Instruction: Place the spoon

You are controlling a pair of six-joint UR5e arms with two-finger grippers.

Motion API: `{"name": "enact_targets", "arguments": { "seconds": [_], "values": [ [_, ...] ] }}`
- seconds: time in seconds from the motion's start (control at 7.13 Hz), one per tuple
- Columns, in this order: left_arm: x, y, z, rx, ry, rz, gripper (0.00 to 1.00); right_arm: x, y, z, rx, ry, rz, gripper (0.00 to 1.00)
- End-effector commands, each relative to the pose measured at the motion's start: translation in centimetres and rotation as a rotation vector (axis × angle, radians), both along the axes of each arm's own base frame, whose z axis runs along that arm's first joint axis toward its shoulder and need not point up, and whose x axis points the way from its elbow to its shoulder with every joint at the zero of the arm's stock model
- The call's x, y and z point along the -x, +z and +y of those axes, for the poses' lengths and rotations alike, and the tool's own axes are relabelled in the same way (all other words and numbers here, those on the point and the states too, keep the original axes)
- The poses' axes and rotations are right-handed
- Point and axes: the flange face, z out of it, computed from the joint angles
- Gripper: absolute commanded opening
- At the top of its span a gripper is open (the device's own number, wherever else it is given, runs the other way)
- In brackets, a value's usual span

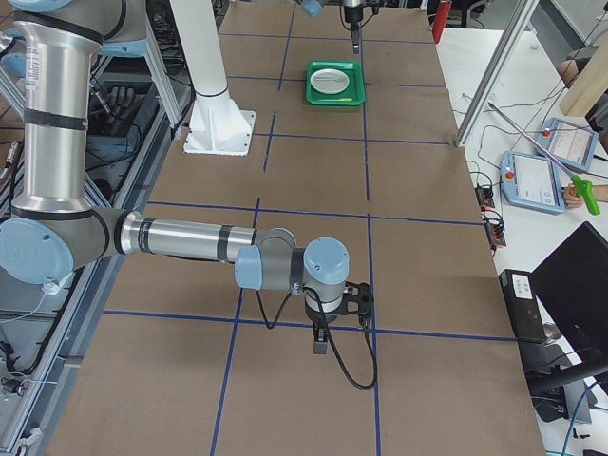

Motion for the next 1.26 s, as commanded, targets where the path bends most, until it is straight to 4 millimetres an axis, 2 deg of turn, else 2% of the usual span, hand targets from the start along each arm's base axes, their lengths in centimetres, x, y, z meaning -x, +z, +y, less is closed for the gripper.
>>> {"name": "enact_targets", "arguments": {
  "seconds": [0.0, 0.14, 0.28, 0.42, 0.7, 0.84, 0.98, 1.12],
  "values": [
    [6.8, 6.4, -0.7, -0.168, 0.12, -0.15, 1.0, 0.0, 0.0, 0.0, 0.001, 0.0, 0.0, 1.0],
    [12.0, 11.2, -0.6, -0.209, 0.161, -0.229, 1.0, 0.0, 0.0, 0.0, 0.0, -0.001, 0.0, 1.0],
    [16.4, 15.5, 0.4, -0.212, 0.216, -0.25, 1.0, 0.0, 0.0, 0.0, 0.001, 0.0, 0.0, 1.0],
    [21.2, 21.7, 1.5, -0.122, 0.221, -0.208, 1.0, 0.0, 0.0, 0.0, 0.001, 0.0, 0.0, 1.0],
    [28.9, 29.6, 3.4, -0.041, 0.186, -0.228, 1.0, 0.0, 0.0, 0.0, 0.001, 0.0, 0.0, 1.0],
    [29.7, 32.3, 3.7, 0.016, 0.177, -0.227, 1.0, 0.0, 0.0, 0.0, 0.001, 0.0, 0.0, 1.0],
    [30.4, 33.8, 4.2, 0.083, 0.172, -0.224, 1.0, 0.0, 0.0, 0.0, 0.001, 0.0, 0.0, 1.0],
    [31.4, 34.0, 4.5, 0.115, 0.155, -0.218, 1.0, 0.0, 0.0, 0.0, 0.001, 0.0, 0.0, 1.0]
  ]
}}
